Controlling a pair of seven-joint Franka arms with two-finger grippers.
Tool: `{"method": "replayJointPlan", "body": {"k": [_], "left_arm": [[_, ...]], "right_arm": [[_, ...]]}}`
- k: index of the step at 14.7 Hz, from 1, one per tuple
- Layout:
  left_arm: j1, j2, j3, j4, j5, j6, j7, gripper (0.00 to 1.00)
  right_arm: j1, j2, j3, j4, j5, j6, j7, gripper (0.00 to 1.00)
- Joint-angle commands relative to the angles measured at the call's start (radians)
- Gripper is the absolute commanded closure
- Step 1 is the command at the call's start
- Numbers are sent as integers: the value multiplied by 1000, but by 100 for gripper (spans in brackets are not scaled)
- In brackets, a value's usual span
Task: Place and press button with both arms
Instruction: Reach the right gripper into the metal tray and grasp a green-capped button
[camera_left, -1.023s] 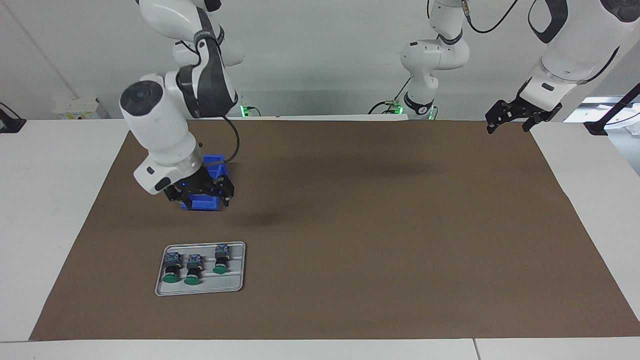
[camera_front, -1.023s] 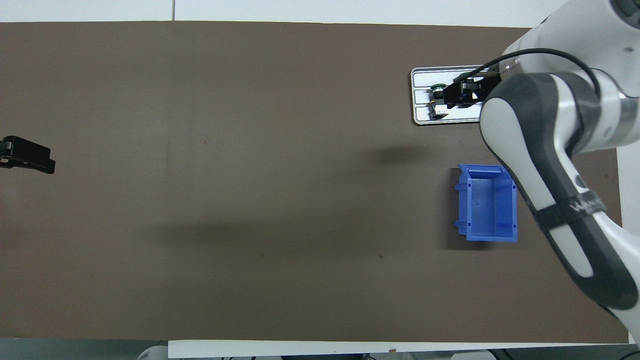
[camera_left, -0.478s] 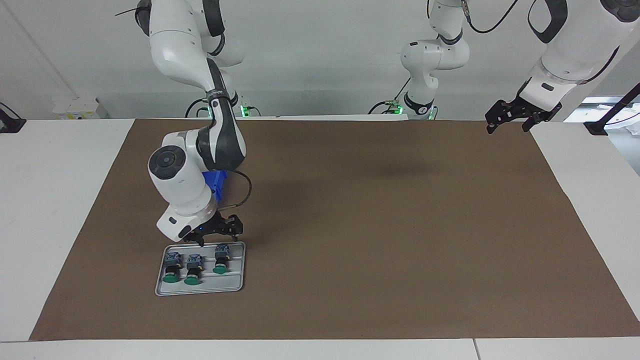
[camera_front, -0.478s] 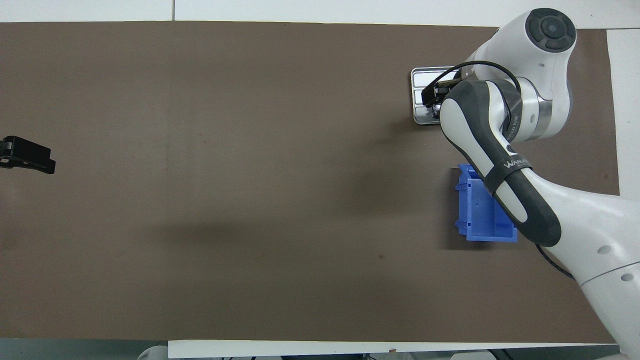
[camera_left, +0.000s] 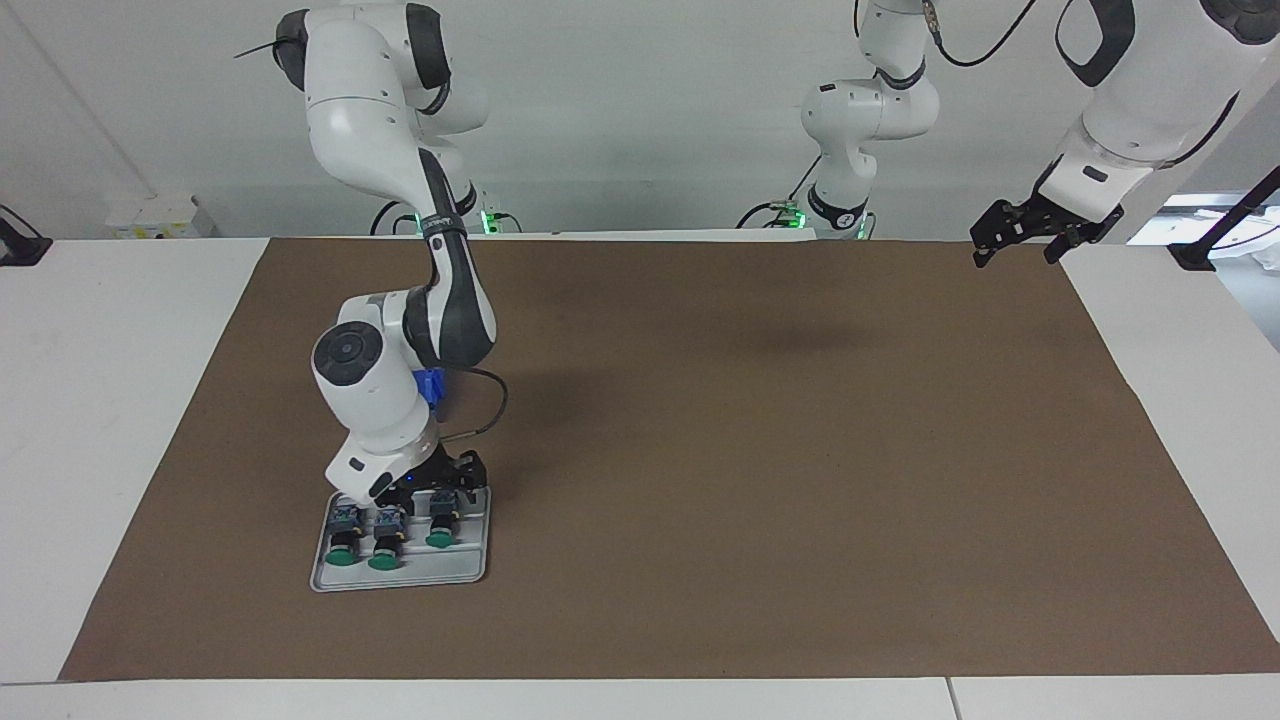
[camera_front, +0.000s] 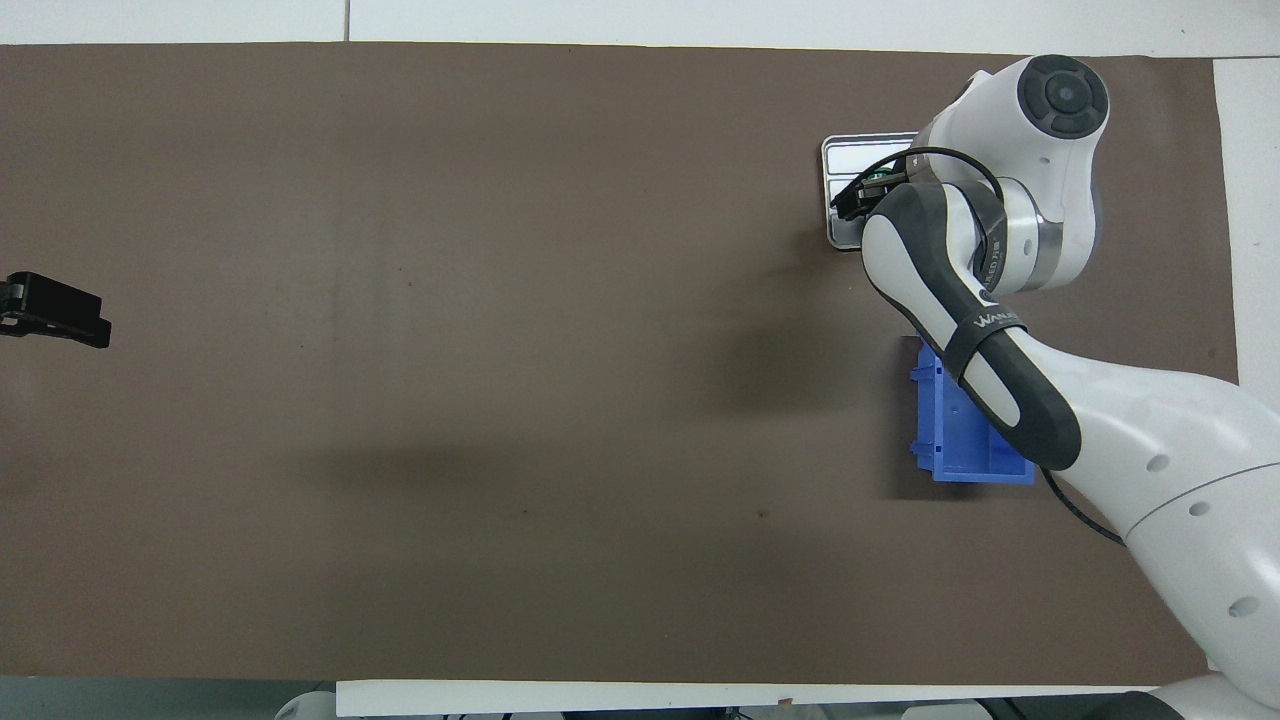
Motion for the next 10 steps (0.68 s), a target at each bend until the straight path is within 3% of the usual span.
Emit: {"method": "replayJointPlan", "body": {"k": [1, 3, 5, 8, 10], "left_arm": [[-1, -17, 2, -13, -7, -9, 13, 0], [-1, -17, 2, -13, -7, -8, 13, 0], [-3, -17, 0, -13, -7, -8, 13, 0], [-3, -17, 2, -13, -7, -8, 15, 0], [-3, -17, 2, -13, -7, -8, 15, 0]], "right_arm": [[-5, -22, 6, -71, 15, 69, -26, 11], [-11, -23, 4, -82, 15, 83, -37, 13], [-10, -23, 4, -86, 15, 84, -42, 24], [-7, -25, 4, -82, 15, 66, -40, 75], [1, -23, 4, -57, 15, 40, -32, 100]]}}
